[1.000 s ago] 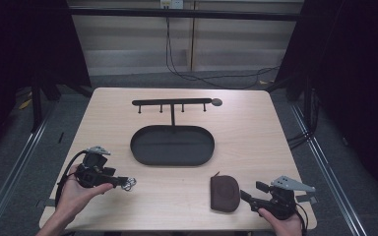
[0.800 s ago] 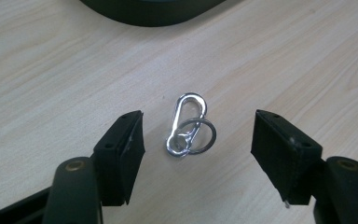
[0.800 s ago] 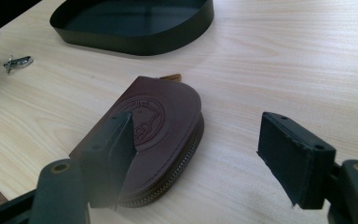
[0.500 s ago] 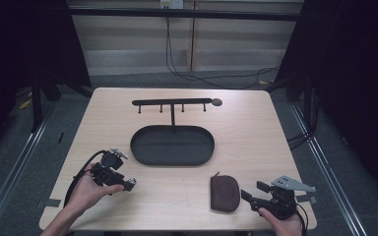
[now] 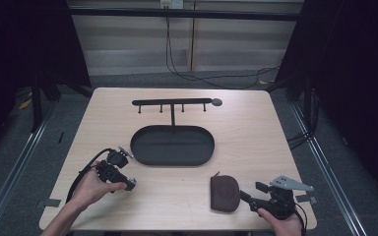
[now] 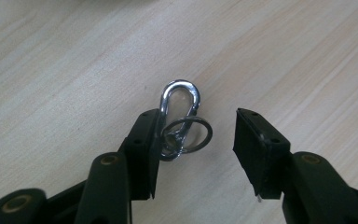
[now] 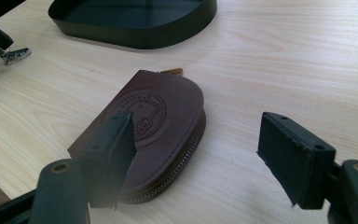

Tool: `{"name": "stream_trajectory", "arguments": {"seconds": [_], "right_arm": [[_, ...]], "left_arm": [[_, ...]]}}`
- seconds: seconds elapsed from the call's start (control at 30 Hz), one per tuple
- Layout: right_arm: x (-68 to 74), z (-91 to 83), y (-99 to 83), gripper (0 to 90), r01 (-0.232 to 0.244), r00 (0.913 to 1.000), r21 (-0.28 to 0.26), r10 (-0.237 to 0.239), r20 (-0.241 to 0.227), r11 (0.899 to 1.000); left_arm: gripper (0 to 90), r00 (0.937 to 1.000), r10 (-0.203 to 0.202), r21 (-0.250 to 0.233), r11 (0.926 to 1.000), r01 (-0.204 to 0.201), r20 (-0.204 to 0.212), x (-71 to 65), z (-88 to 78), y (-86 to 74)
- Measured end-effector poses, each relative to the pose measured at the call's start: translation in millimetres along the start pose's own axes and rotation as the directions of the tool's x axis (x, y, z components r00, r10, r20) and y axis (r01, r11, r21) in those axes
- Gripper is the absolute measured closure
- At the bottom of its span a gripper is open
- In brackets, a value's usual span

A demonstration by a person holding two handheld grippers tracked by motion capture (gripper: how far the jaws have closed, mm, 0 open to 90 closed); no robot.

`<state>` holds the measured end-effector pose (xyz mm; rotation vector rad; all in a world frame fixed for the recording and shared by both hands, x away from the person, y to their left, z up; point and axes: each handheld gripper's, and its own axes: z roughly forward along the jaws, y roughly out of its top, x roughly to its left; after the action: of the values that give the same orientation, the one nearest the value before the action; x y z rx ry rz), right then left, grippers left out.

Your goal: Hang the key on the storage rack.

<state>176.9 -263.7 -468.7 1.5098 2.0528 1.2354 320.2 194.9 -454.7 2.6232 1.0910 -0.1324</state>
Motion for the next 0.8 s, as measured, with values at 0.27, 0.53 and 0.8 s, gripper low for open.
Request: {"name": "stream_trajectory", "arguments": {"seconds": [0.27, 0.53, 0.8], "right_arm": [[-0.6, 0.2, -0.1, 27.0, -0.004, 1.0, 0.0, 0.004, -0.003, 1.0], [-1.0, 0.8, -0.1, 27.0, -0.006, 1.0, 0.003, 0.006, -0.003, 1.0], [-1.2, 0.8, -0.2, 27.0, -0.008, 1.0, 0.003, 0.008, -0.003, 1.0]], "left_arm": [[57.4, 0.9999, -0.001, 0.021, 0.9998, 0.001, -0.012, 1.9, 5.4, 4.2], [54.9, 0.9977, 0.027, 0.048, 0.9985, -0.024, -0.062, -5.1, 7.3, 7.4], [61.7, 0.9946, 0.044, 0.062, 0.9974, -0.038, -0.094, -7.5, 7.8, 8.0]]}}
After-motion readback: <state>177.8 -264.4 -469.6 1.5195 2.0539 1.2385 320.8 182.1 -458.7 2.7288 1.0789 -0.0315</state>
